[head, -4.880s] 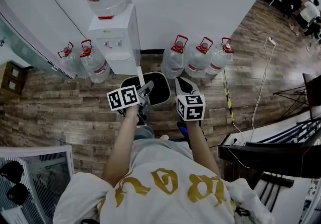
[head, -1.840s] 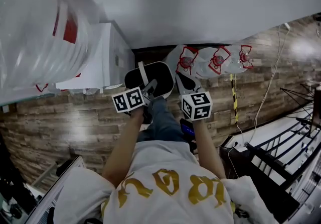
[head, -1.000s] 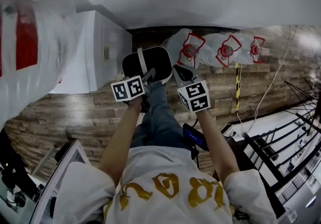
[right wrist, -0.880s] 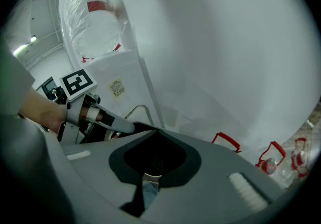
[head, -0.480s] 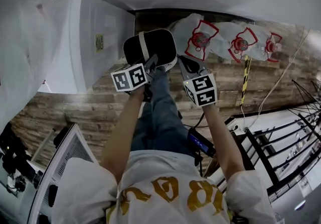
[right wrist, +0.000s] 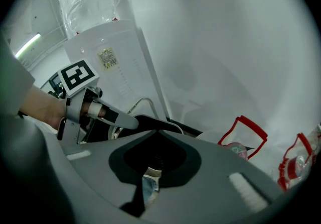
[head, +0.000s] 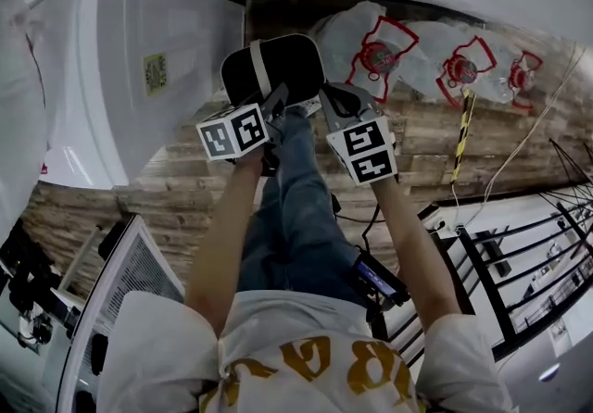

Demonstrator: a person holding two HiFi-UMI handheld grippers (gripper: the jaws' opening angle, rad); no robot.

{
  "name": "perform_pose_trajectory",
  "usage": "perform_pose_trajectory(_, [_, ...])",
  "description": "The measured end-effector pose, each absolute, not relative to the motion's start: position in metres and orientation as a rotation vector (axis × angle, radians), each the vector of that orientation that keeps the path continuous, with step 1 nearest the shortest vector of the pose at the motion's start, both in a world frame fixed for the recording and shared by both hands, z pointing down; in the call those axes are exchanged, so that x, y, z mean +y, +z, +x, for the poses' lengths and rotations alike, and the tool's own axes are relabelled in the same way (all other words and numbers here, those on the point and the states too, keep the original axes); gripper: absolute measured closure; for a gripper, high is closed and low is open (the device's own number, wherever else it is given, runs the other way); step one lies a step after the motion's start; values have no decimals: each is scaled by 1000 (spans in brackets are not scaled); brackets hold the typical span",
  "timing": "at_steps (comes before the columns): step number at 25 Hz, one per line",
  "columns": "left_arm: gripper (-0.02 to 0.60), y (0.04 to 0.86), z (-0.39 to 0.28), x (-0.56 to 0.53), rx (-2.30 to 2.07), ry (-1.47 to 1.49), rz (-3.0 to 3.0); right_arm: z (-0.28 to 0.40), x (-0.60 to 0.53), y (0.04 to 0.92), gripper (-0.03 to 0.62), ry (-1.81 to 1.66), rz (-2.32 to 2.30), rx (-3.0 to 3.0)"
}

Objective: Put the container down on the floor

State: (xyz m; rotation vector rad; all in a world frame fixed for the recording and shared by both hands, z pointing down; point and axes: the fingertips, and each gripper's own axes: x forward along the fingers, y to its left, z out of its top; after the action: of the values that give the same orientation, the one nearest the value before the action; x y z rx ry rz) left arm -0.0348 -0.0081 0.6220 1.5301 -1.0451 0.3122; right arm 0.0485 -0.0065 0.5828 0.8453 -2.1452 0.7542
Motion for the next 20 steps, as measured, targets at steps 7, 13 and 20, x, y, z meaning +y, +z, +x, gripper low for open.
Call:
perform_pose_trajectory(7, [525, 643, -36, -7, -1051, 287, 1535, 39, -2, 605, 563, 804, 865, -2138])
perform_pose_trajectory(13, [525, 661, -44, -6, -1062, 316, 1538, 25, 8, 629, 563, 864, 871, -2135])
perform_pose_trajectory(20, [525, 699, -50, -7, -1067, 323, 1530, 17, 14, 671, 563, 872, 858, -2098])
